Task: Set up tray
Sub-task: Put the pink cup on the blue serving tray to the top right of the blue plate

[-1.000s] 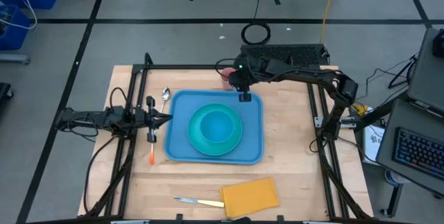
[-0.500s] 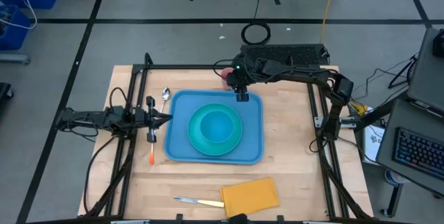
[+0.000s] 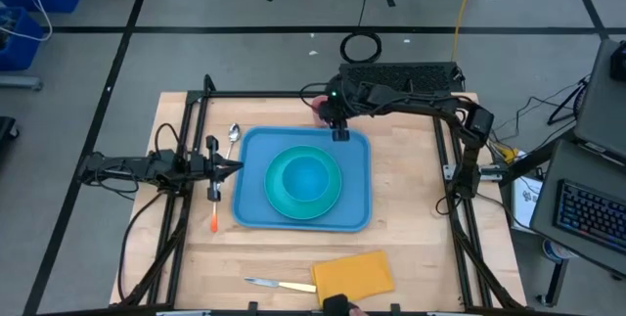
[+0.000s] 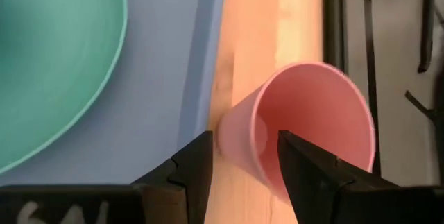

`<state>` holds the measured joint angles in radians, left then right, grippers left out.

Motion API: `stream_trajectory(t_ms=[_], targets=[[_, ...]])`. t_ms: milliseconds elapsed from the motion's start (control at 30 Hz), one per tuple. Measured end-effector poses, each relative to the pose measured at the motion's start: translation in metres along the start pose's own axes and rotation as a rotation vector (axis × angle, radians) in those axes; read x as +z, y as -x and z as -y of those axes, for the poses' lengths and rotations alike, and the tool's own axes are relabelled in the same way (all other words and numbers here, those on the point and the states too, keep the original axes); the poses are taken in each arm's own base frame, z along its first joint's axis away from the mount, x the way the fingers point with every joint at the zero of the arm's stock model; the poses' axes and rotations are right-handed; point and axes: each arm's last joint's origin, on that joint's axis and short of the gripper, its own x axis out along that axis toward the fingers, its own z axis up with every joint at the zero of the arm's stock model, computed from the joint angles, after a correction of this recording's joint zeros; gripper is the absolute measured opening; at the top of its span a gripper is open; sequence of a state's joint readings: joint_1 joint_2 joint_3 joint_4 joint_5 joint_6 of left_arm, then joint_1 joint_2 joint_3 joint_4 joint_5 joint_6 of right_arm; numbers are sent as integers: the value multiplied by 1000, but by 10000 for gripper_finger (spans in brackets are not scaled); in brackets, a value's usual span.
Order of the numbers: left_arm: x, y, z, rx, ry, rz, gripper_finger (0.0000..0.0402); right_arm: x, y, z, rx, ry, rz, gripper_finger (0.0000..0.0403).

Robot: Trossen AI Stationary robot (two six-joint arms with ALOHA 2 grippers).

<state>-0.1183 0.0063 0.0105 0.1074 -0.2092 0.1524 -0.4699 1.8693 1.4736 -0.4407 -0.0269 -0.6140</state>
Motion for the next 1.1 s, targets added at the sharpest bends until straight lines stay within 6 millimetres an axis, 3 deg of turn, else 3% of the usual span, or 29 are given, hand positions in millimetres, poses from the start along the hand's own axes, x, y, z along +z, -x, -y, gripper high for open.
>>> stream_trajectory(t_ms=[367,500,700,933,1100], targets=[[0,0,0,0,0,0,26,-6,-15,0,13,-7,-29,150],[0,0,0,0,0,0,26,-6,-15,1,6,-7,-22,116],[0,0,0,0,0,0,26,-8,-15,-1,25,-1,-51,11],[0,0,0,0,0,0,26,-8,-12,-6,-21,30,-115,2],[0,0,0,0,0,0,26,-4,2,-9,-27,37,-133,1]])
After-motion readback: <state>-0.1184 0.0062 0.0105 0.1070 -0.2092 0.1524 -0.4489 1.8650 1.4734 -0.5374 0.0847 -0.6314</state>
